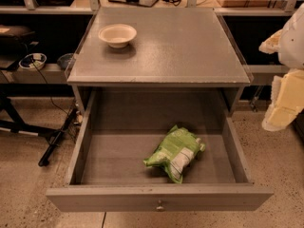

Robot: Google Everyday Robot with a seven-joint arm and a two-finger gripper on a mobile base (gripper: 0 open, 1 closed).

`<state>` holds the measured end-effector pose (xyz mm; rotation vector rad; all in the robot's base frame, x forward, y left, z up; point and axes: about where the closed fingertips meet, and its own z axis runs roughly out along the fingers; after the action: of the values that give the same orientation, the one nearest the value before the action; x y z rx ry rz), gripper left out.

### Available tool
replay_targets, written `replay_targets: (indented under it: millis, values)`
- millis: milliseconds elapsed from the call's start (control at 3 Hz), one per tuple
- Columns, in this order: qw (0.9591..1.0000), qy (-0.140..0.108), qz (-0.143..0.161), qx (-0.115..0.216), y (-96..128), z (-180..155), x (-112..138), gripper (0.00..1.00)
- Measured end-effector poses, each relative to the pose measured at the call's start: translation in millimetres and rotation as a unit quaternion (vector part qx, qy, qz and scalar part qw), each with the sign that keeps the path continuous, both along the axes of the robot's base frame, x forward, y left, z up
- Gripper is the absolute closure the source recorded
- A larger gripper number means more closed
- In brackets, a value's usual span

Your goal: Pick green rice chip bag from top drawer and place on counter

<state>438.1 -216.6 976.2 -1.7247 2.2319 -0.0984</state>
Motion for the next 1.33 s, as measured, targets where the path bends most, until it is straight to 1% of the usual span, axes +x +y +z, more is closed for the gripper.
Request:
replay_targets:
  millis: [333,667,1000,1333]
  values:
    - [1.0,-0.004,0.001,0.006,0.1,1.0,-0.3,0.0]
    - [0.9992,-0.021,0.005,0.033,0.3,5.2,-2.3,0.0]
    - [0.9957,-0.04,0.012,0.082,-1.9,3.7,-2.0,0.0]
    - [0.9874,-0.064,0.017,0.144,11.4,0.7,-3.8,0.0]
